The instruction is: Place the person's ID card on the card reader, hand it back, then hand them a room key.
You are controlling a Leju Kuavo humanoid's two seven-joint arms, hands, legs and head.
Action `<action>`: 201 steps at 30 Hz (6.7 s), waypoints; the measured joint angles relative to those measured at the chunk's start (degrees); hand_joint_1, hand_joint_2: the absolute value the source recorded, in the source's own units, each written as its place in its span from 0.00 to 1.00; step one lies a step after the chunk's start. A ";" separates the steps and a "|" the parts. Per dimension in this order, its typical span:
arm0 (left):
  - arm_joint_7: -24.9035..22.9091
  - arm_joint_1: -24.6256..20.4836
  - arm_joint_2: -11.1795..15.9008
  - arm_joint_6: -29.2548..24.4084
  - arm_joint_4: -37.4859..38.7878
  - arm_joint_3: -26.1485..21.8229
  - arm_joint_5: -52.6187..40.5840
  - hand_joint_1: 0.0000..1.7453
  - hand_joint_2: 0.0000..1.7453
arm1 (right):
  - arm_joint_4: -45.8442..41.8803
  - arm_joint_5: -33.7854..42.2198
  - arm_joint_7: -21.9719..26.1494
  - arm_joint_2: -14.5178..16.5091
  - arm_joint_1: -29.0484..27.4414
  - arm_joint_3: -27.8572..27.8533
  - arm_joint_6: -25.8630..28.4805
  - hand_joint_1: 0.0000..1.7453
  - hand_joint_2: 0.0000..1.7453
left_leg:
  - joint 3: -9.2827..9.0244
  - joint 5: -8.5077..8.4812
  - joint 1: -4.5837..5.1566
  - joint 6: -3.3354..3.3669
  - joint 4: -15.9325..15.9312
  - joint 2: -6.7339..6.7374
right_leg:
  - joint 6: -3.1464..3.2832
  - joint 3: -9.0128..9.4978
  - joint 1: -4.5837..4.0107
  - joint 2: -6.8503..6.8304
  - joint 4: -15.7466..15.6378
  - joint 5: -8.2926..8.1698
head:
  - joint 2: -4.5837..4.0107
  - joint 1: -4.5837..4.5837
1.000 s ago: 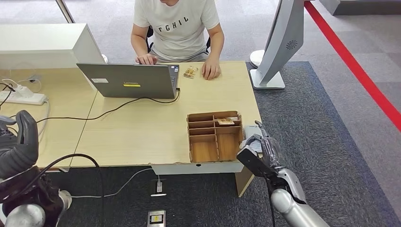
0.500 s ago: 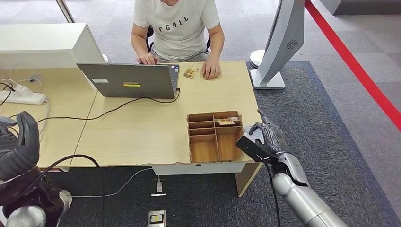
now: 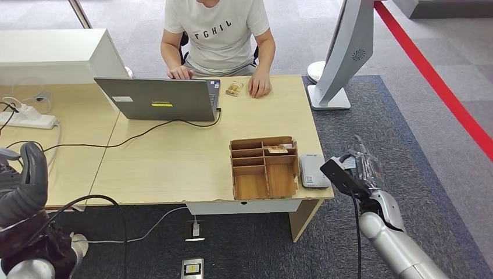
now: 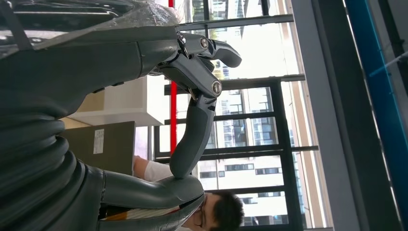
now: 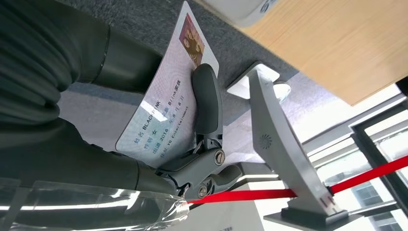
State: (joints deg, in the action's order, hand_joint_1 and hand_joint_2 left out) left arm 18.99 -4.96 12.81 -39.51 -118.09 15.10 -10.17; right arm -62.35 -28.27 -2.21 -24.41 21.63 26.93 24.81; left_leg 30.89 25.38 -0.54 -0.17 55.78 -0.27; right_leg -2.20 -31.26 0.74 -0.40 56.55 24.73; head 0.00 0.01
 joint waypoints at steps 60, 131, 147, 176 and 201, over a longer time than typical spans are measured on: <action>0.96 0.11 0.15 0.01 0.00 -0.17 1.52 0.00 1.00 | 12.84 3.10 6.36 6.63 1.31 2.77 0.42 1.00 1.00 | -0.01 -0.01 0.00 0.00 0.00 0.01 | 0.00 0.01 0.00 0.00 0.01 0.00 | 0.00 0.02; 8.59 -0.06 -2.65 0.01 1.01 2.84 2.98 0.00 1.00 | 24.77 -9.28 6.10 22.00 31.23 8.64 3.10 1.00 1.00 | 0.08 -0.08 -0.02 -0.01 -0.01 0.01 | 0.05 -0.06 -0.03 0.01 0.06 -0.05 | 0.00 0.01; 8.57 0.39 -2.64 0.02 0.98 2.70 4.18 0.00 1.00 | 28.04 -9.29 4.47 22.27 32.13 9.38 3.23 0.83 1.00 | 0.07 -0.08 -0.02 -0.01 0.00 0.01 | 0.06 -0.08 -0.03 0.01 0.06 -0.05 | 0.00 0.01; 9.25 2.98 -2.67 0.01 0.83 1.96 3.05 0.00 1.00 | 20.16 -15.10 -1.04 14.56 30.09 10.08 1.55 0.00 1.00 | 0.06 -0.10 -0.01 -0.01 0.02 0.02 | 0.08 -0.09 -0.02 0.02 0.04 -0.08 | 0.00 0.01; 4.96 11.30 -4.35 -0.01 -5.36 -4.99 -1.79 0.00 1.00 | -19.42 -6.98 -3.34 -0.25 1.96 1.30 -7.34 0.00 1.00 | 0.06 -0.08 -0.01 0.00 0.00 0.00 | 0.08 -0.08 -0.02 0.01 -0.01 -0.07 | 0.00 -0.01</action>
State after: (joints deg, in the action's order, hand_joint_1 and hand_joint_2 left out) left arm 23.95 6.34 8.46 -39.52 -123.45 10.11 -11.96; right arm -81.77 -35.25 -5.55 -24.65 23.60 28.22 17.46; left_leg 30.94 25.31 -0.55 -0.18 55.78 -0.27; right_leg -2.12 -31.33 0.72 -0.39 56.54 24.66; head 0.00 0.00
